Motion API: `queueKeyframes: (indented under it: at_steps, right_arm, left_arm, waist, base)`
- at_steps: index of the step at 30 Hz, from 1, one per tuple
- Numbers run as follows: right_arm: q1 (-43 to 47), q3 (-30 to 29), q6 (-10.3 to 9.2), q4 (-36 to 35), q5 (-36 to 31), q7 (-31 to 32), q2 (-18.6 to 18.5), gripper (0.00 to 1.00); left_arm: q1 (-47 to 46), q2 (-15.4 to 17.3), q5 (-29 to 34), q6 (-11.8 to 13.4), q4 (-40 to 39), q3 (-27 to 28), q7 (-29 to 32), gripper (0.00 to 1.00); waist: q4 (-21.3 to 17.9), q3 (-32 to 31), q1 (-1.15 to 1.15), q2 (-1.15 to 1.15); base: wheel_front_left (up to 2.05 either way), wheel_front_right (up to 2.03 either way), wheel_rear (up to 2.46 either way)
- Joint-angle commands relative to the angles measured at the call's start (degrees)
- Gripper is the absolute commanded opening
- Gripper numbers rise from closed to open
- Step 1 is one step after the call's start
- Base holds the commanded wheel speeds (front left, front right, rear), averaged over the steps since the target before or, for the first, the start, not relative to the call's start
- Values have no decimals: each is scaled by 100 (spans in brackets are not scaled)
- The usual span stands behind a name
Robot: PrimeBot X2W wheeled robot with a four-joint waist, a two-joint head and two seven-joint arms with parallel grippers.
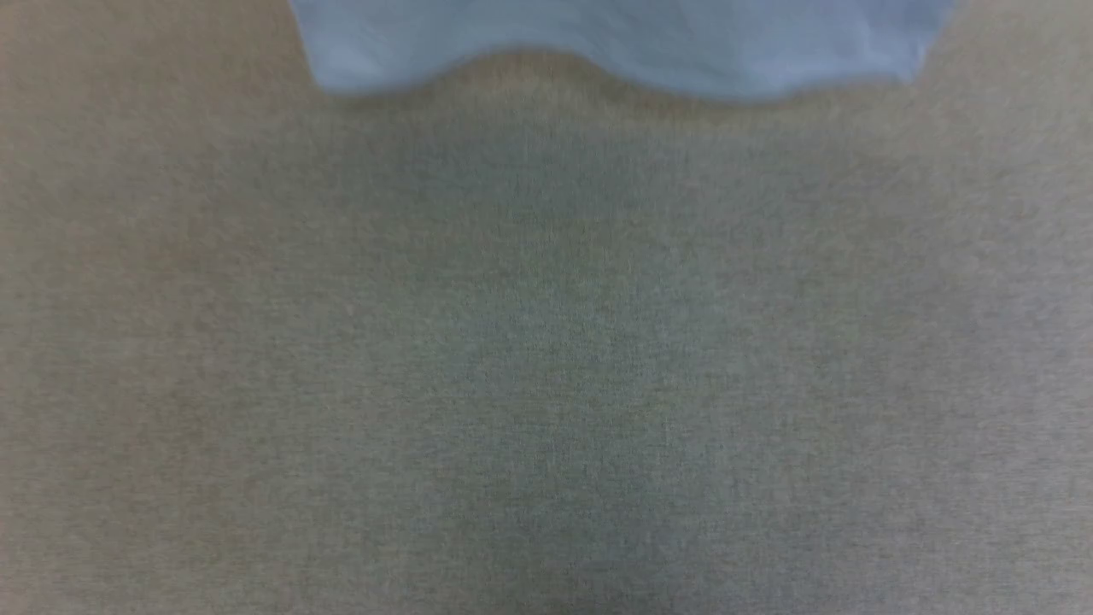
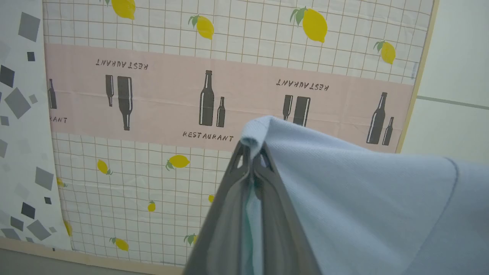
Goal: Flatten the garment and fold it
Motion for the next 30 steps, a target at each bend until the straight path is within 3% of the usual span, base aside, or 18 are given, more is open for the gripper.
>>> queueKeyframes:
  at_steps: [1,9,14,22,30]
  right_arm:
    - [-185,15,-8,165,-16,-172,-12,0]
    - [-614,160,-8,1051,123,-802,-11,0]
    - [-359,308,-8,1476,318,-1108,-11,0]
    - [1117,828,-8,1646,1019,-1520,-11,0]
    - [3778,1876,-8,1127,1920,-1705,-11,0]
  left_arm:
    - [-227,65,80,-39,56,1,-148,0]
    - [-363,-29,18,-158,272,25,-629,0]
    - [-15,-111,-121,-264,650,46,-852,0]
    - [1156,-528,-457,-498,1244,-121,-1356,0]
    - [3149,-1248,-954,-569,1427,-594,-1883,0]
  waist:
    - [-42,760,-1,24]
    - [90,993,-1,24]
    - [174,915,-1,24]
    - [322,238,-1,24]
    - [421,-1037,-1,24]
  base:
    - [0,0,0]
    - [0,0,0]
    - [0,0,0]
    - [0,0,0]
    - [0,0,0]
